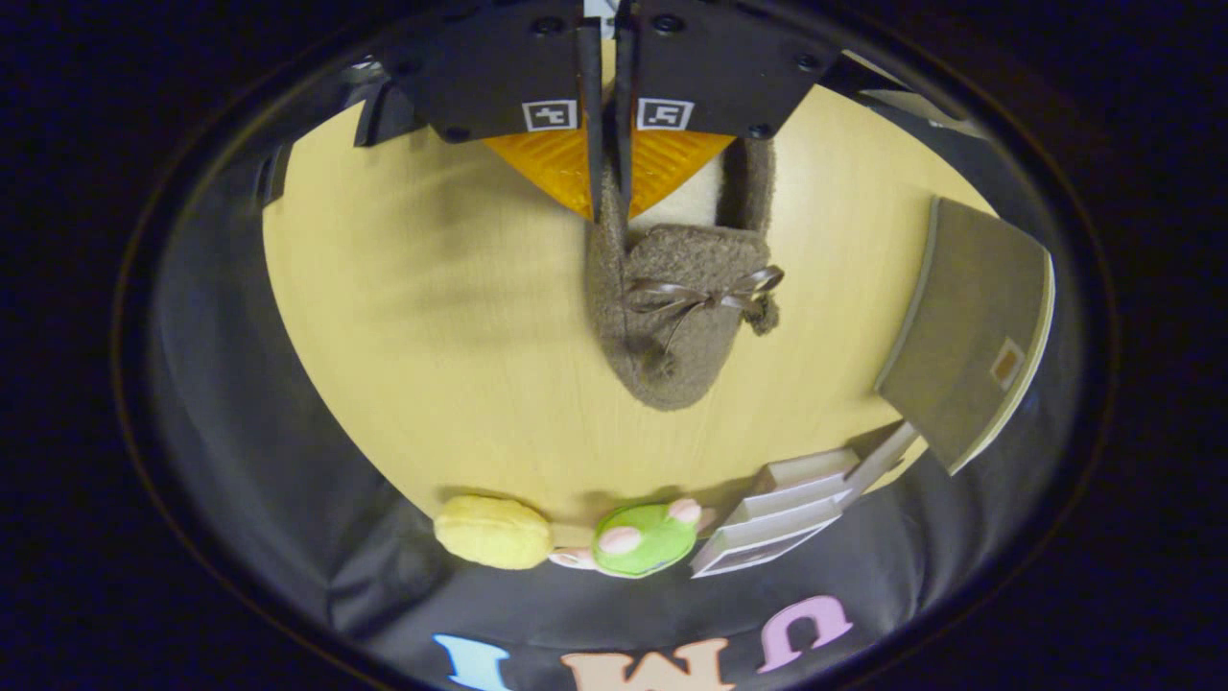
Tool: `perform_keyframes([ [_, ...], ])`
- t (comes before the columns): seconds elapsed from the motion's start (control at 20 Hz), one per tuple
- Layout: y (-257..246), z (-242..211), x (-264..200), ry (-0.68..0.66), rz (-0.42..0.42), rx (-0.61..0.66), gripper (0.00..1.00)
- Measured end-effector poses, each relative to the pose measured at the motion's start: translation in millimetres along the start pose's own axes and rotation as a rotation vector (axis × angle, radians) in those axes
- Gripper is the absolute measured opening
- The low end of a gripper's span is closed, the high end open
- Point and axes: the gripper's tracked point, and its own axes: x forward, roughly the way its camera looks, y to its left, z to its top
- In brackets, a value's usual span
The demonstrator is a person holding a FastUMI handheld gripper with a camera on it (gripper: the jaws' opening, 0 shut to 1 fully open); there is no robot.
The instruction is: Open the storage box then place both shoes into the box .Put the left shoe in first, then the right shoe, with the right side of both shoes facing outward in a uniform manner.
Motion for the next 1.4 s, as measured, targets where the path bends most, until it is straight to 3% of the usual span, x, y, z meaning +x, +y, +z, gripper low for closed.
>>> perform_keyframes([
  [0.05, -0.3, -1.9, -1.6, 0.011, 0.004, 0.033, 0.04],
  [0.35, 16.1, 9.9, -28.8, -0.003, 0.021, 0.214, 0.04],
  [0.9, 86.8, 50.4, -96.0, -0.093, 0.027, 0.243, 0.03],
  [1.4, 174.0, 83.4, -148.6, -0.161, 0.108, 0.235, 0.04],
])
